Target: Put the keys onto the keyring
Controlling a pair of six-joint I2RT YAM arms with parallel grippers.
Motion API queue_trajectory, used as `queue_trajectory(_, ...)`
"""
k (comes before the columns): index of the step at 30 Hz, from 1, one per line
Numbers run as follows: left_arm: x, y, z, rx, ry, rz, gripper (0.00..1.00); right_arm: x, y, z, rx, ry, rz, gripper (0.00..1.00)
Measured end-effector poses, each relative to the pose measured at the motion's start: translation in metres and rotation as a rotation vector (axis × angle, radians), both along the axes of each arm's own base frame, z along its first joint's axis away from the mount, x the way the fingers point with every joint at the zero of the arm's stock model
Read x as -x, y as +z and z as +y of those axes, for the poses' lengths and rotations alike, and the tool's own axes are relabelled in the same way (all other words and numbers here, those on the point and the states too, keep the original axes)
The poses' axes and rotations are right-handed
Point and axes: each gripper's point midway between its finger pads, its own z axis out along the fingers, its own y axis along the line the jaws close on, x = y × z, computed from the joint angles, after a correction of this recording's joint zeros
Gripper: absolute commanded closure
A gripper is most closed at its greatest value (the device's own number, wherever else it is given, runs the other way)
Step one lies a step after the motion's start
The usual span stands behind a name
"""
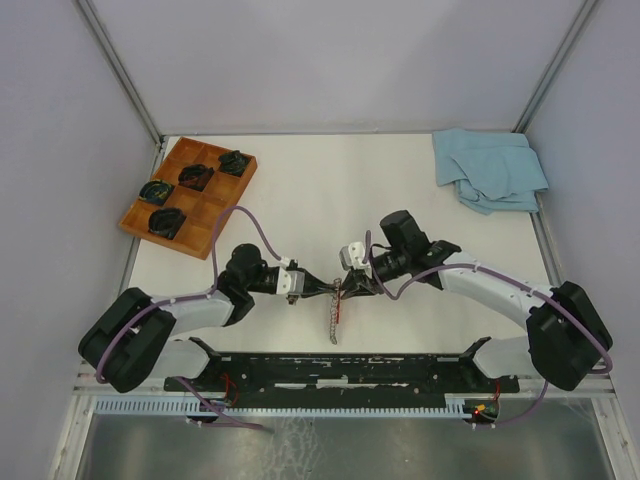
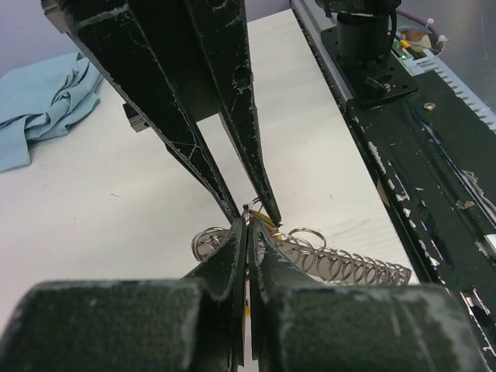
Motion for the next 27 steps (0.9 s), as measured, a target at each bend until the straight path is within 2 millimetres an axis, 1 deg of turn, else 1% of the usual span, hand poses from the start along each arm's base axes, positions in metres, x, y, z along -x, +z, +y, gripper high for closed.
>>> queue_trajectory(4, 0.001, 0.000, 0.000, -0.007, 0.004, -0.006, 0.97, 0.000, 0.001, 0.001, 0.025, -0.074, 0.113, 0.90)
queue_trajectory(6, 0.002, 0.000, -0.001, -0.013, 0.011, -0.021, 0.97, -0.003, 0.002, 0.002, 0.043, -0.146, 0.190, 0.94)
queue_trajectory(9, 0.000, -0.001, -0.001, -0.022, 0.031, -0.042, 0.97, -0.009, 0.005, 0.005, 0.062, -0.268, 0.306, 0.94)
queue_trajectory(11, -0.004, -0.001, -0.001, -0.026, 0.054, -0.060, 0.97, -0.012, 0.005, 0.006, 0.083, -0.361, 0.399, 0.88)
queue_trajectory(14, -0.009, -0.003, 0.000, -0.040, 0.090, -0.072, 0.97, -0.014, 0.002, 0.007, 0.115, -0.486, 0.510, 0.82)
queue_trajectory(18, -0.014, -0.007, 0.001, -0.059, 0.125, -0.081, 0.97, -0.017, -0.003, 0.006, 0.155, -0.630, 0.618, 0.61)
queue_trajectory(21, -0.014, -0.007, 0.001, -0.059, 0.131, -0.090, 0.97, -0.020, -0.004, 0.001, 0.167, -0.685, 0.629, 0.46)
queue_trajectory(23, -0.011, -0.007, 0.001, -0.056, 0.128, -0.093, 0.97, -0.022, 0.001, -0.002, 0.154, -0.699, 0.607, 0.39)
queue_trajectory(27, -0.007, -0.008, 0.001, -0.056, 0.112, -0.090, 0.97, -0.031, 0.021, -0.011, 0.100, -0.712, 0.517, 0.35)
